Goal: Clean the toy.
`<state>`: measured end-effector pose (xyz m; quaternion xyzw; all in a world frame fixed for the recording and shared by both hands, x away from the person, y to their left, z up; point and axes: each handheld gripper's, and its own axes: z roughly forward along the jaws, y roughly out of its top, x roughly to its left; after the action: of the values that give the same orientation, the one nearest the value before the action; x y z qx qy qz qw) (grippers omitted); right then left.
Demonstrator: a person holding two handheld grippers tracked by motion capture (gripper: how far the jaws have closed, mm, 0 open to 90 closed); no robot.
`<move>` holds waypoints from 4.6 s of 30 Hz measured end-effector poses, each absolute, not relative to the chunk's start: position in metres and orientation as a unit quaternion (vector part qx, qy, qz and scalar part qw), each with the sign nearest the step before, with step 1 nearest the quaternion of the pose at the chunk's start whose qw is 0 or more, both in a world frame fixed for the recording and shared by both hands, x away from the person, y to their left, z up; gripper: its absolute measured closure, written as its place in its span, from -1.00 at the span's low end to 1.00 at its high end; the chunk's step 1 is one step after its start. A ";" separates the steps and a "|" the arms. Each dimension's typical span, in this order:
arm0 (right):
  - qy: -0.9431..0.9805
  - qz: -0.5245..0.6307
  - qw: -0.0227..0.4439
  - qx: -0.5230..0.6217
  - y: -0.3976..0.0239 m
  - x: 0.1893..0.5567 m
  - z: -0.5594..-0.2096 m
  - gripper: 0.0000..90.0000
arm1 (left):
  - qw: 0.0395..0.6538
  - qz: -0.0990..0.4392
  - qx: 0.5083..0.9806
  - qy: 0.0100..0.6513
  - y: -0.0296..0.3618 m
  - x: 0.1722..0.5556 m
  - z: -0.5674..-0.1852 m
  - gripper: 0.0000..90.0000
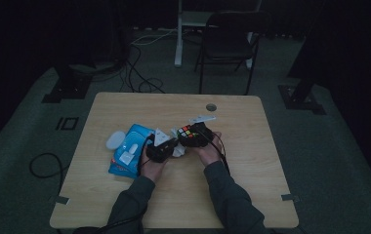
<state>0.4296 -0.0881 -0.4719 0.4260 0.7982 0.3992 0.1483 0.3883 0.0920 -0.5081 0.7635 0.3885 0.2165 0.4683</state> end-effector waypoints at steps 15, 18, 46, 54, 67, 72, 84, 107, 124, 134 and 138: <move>0.811 0.390 0.144 0.412 -0.089 0.426 -0.477 -0.25 | 0.487 0.207 0.747 0.403 0.102 0.396 -0.498 0.88; 0.814 0.389 0.145 0.406 -0.089 0.425 -0.478 -0.24 | 0.488 0.204 0.748 0.400 0.103 0.398 -0.495 0.88; 0.857 0.372 0.153 0.322 -0.078 0.409 -0.484 -0.24 | 0.503 0.118 0.787 0.336 0.097 0.412 -0.471 0.88; 0.863 0.366 0.164 0.306 -0.077 0.408 -0.484 -0.25 | 0.499 0.092 0.804 0.311 0.093 0.412 -0.470 0.88; 0.865 0.369 0.166 0.299 -0.078 0.407 -0.484 -0.25 | 0.508 0.050 0.815 0.274 0.085 0.408 -0.473 0.88; 0.865 0.368 0.167 0.298 -0.078 0.407 -0.483 -0.25 | 0.511 0.034 0.818 0.262 0.084 0.408 -0.472 0.88; 0.868 0.367 0.168 0.290 -0.075 0.404 -0.484 -0.25 | 0.504 0.083 0.807 0.297 0.093 0.411 -0.473 0.88; 0.865 0.378 0.175 0.281 -0.086 0.395 -0.480 -0.24 | 0.495 0.099 0.786 0.356 0.110 0.421 -0.477 0.86; 0.859 0.394 0.186 0.268 -0.095 0.391 -0.467 -0.24 | 0.462 0.085 0.807 0.359 0.102 0.424 -0.487 0.86; 0.864 0.397 0.183 0.251 -0.092 0.387 -0.467 -0.25 | 0.486 0.072 0.792 0.363 0.106 0.426 -0.484 0.86; 0.869 0.392 0.180 0.243 -0.088 0.386 -0.470 -0.25 | 0.494 0.067 0.787 0.365 0.108 0.428 -0.483 0.86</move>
<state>0.3863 -0.0878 -0.4701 0.2430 0.8686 0.3925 0.1803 0.4280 0.1080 -0.4828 0.7867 0.3647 0.0668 0.4937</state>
